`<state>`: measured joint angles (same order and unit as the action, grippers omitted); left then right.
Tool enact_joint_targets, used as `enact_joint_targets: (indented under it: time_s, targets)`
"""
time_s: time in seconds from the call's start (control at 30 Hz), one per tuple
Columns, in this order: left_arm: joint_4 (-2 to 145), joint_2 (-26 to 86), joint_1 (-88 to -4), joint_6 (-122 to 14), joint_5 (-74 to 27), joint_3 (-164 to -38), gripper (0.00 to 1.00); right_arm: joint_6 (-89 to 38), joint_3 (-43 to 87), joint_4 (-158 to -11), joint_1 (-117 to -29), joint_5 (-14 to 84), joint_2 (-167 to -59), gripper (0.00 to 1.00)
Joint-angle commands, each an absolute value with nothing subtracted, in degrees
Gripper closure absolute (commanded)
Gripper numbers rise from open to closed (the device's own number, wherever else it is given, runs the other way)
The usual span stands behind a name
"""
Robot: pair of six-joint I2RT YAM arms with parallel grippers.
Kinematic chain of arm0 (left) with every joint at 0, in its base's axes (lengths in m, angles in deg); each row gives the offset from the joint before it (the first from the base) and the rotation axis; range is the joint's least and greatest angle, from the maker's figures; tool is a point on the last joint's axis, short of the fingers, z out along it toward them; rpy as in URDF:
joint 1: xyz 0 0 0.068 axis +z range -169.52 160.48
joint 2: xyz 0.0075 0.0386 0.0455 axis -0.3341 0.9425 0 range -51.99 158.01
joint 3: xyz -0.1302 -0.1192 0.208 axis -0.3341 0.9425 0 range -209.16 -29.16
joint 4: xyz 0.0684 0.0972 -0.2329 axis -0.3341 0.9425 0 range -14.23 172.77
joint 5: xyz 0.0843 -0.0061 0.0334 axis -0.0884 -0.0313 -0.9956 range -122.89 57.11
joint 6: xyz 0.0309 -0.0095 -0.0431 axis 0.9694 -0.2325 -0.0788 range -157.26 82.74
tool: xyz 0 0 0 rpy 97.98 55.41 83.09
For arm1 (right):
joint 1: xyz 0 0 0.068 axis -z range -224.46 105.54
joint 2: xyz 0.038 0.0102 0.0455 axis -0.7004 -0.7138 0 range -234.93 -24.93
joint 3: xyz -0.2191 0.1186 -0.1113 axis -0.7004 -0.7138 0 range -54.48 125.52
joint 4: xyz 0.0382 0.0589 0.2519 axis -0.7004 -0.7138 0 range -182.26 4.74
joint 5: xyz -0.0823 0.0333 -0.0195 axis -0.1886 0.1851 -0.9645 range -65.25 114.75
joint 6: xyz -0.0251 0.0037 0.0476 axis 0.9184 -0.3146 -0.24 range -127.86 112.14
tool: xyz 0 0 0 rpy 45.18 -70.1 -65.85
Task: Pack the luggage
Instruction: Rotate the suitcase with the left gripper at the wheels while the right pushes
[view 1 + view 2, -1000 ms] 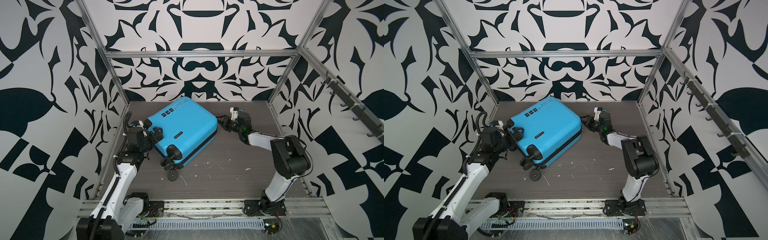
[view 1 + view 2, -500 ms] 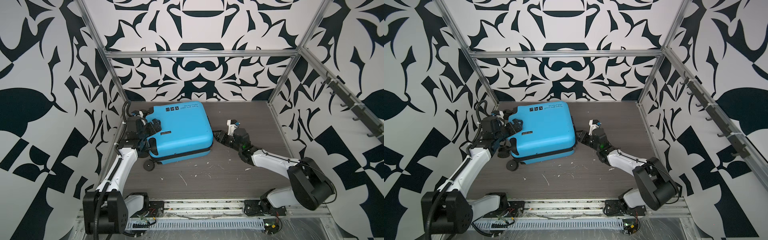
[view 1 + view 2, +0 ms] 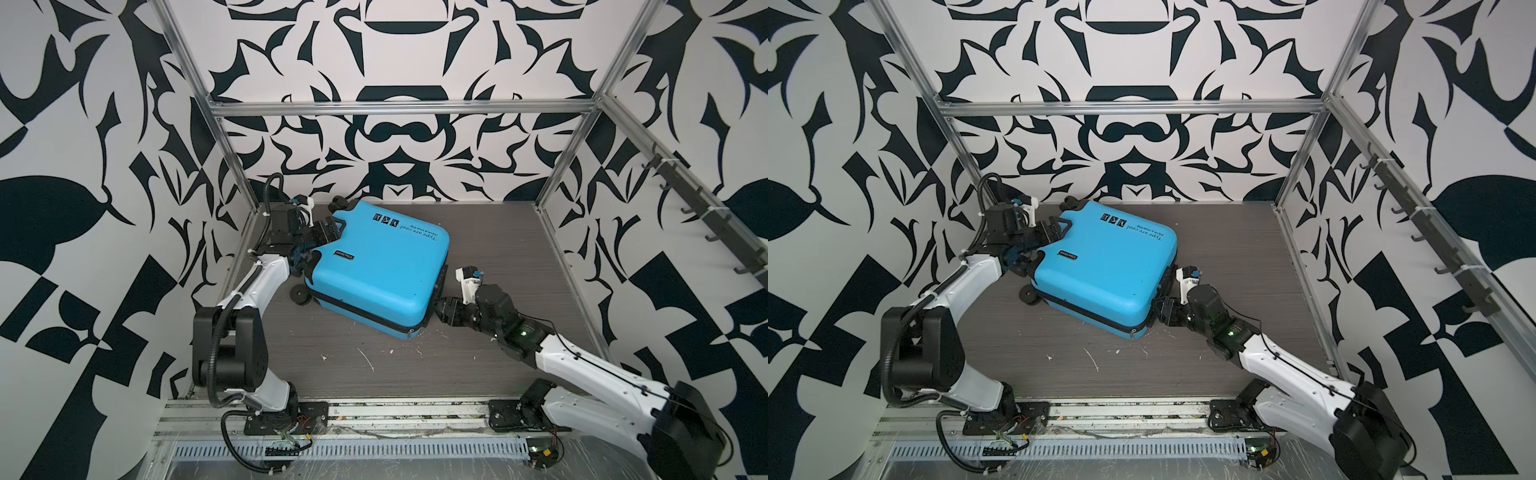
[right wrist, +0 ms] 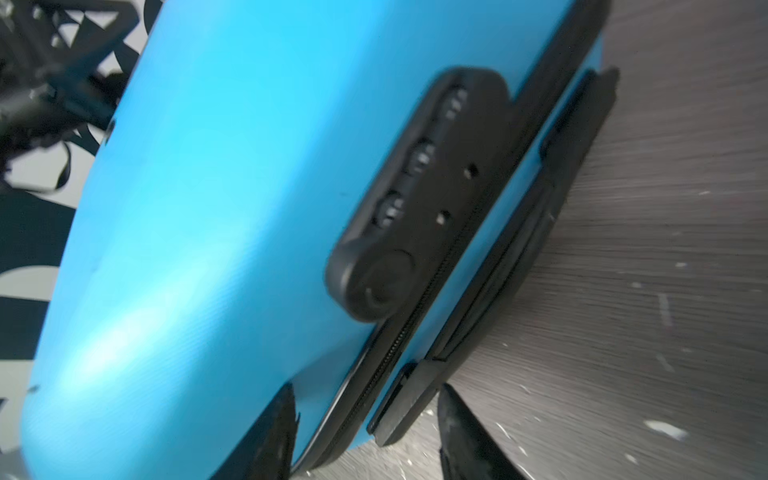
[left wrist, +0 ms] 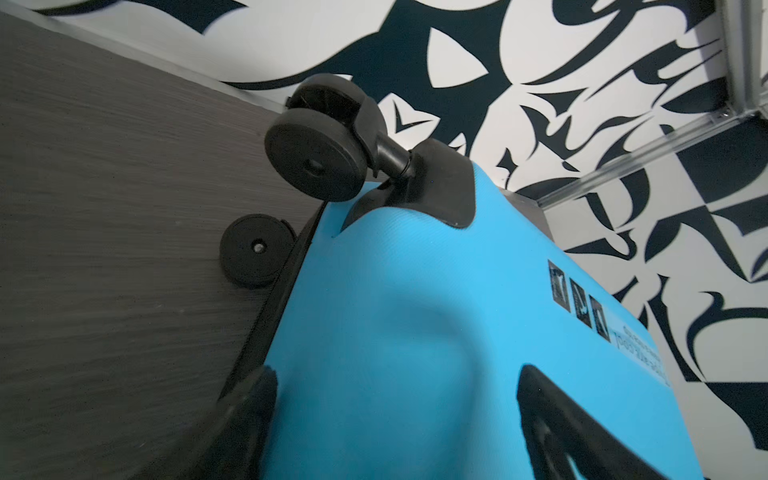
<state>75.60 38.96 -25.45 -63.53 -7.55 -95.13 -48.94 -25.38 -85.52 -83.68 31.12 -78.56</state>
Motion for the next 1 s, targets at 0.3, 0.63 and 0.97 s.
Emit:
enact_joint_targets:
  time_s: [0.3, 0.63, 0.97]
  targets:
    - [72.5, 55.4, -38.5, -71.8, -0.3, -112.2, 0.11, -35.5, -16.3, -108.5, -83.5, 23.1, -64.1, 0.3]
    - [81.0, 41.4, -38.8, -67.5, -13.9, -112.8, 0.11, -29.6, -6.9, -112.7, -81.4, 19.5, -65.5, 0.24]
    - [95.4, 14.9, -40.5, -62.4, -23.9, -97.2, 0.11, -30.7, 3.7, -103.9, -62.0, 37.6, -83.1, 0.22]
